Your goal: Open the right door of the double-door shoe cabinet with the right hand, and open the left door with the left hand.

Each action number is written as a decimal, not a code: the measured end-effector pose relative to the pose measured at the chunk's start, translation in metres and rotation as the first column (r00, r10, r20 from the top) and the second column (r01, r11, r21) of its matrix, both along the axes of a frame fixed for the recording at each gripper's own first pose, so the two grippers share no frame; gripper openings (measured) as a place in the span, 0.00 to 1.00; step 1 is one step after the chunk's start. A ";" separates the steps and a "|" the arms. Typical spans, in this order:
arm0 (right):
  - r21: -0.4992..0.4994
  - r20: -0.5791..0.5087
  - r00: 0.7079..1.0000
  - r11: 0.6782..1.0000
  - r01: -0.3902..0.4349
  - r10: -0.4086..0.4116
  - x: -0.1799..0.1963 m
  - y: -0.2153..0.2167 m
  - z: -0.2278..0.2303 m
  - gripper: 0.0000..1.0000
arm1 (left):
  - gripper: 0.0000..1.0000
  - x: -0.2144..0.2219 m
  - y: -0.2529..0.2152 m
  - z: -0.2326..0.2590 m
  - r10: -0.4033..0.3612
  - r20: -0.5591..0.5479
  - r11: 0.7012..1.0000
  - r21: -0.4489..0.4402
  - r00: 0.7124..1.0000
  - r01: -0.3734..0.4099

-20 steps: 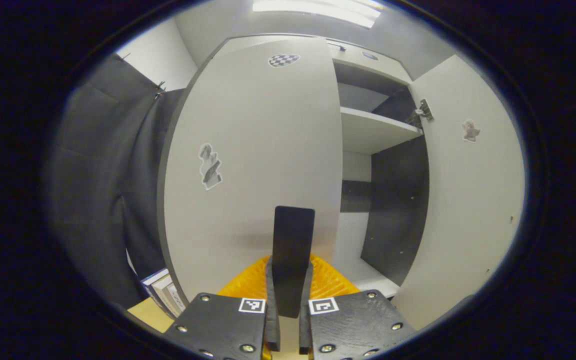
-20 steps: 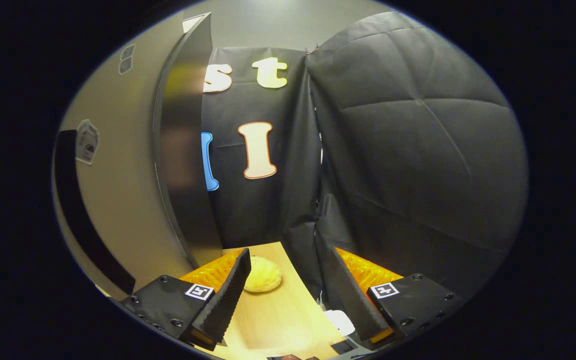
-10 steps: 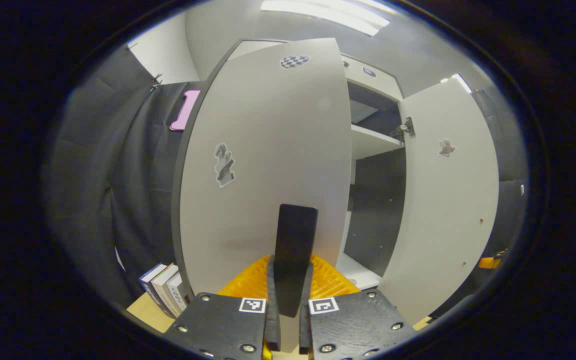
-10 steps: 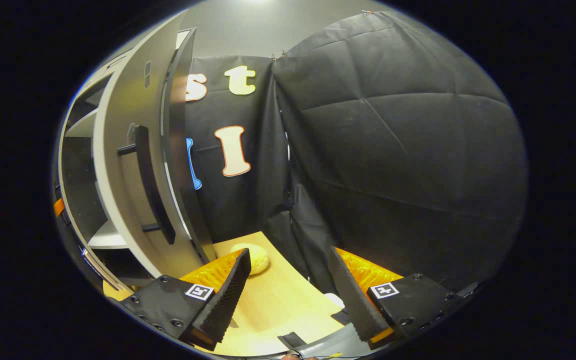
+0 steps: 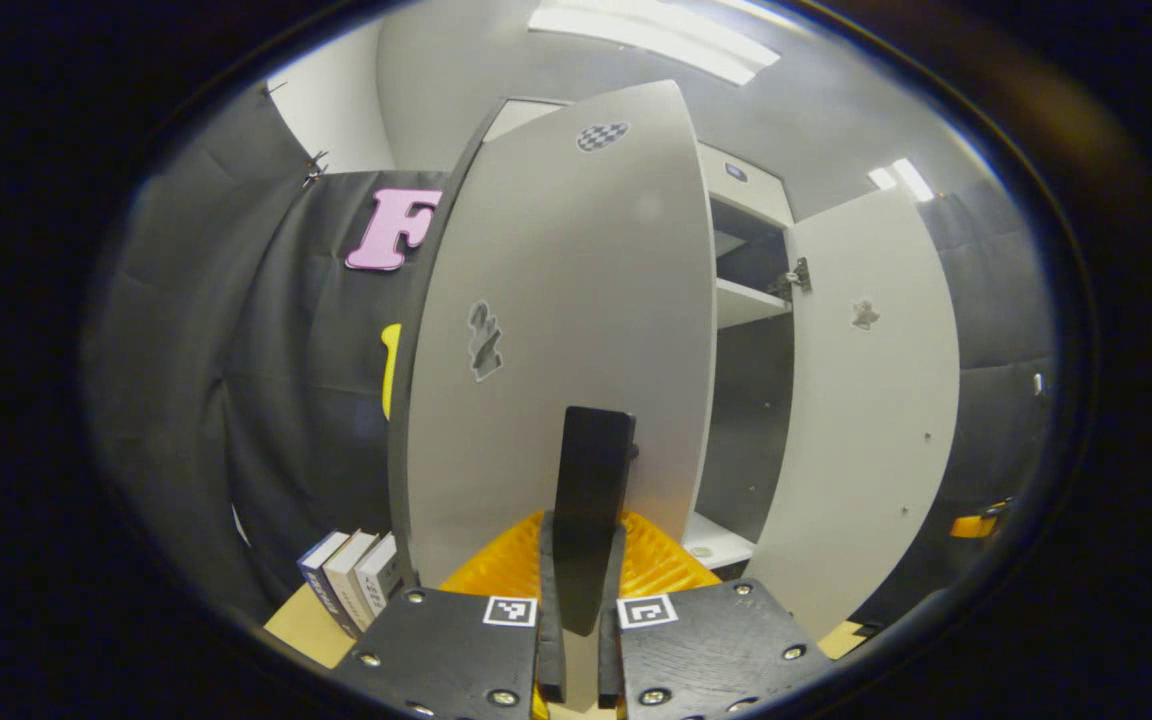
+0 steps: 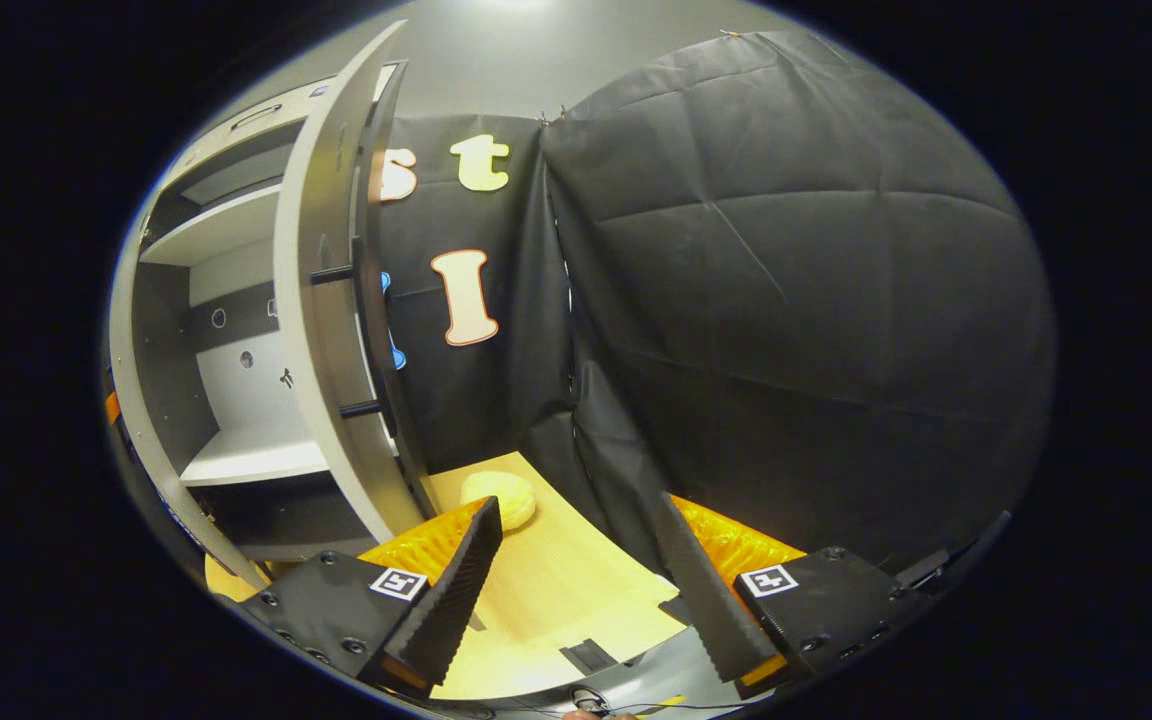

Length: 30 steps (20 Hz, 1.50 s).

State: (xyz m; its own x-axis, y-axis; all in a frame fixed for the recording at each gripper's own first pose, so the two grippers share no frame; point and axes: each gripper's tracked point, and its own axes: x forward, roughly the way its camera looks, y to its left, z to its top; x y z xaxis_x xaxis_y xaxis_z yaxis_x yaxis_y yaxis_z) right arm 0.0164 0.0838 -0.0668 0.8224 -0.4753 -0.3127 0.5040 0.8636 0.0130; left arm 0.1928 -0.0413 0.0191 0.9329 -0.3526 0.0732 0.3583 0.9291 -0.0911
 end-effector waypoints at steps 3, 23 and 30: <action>0.005 -0.012 1.000 1.000 -0.008 0.008 -0.002 0.008 -0.004 0.92 | 0.16 -0.006 0.014 0.000 0.008 0.000 1.000 -0.010 1.000 -0.008; -0.026 -0.032 0.996 0.996 -0.087 0.087 -0.007 0.060 -0.009 0.92 | 0.02 -0.016 0.129 -0.026 0.075 -0.073 0.997 0.016 0.995 -0.074; -0.046 -0.003 0.993 0.992 -0.115 0.115 -0.013 0.070 0.002 0.98 | 0.03 -0.028 0.141 -0.028 0.094 -0.073 0.995 0.051 0.993 -0.091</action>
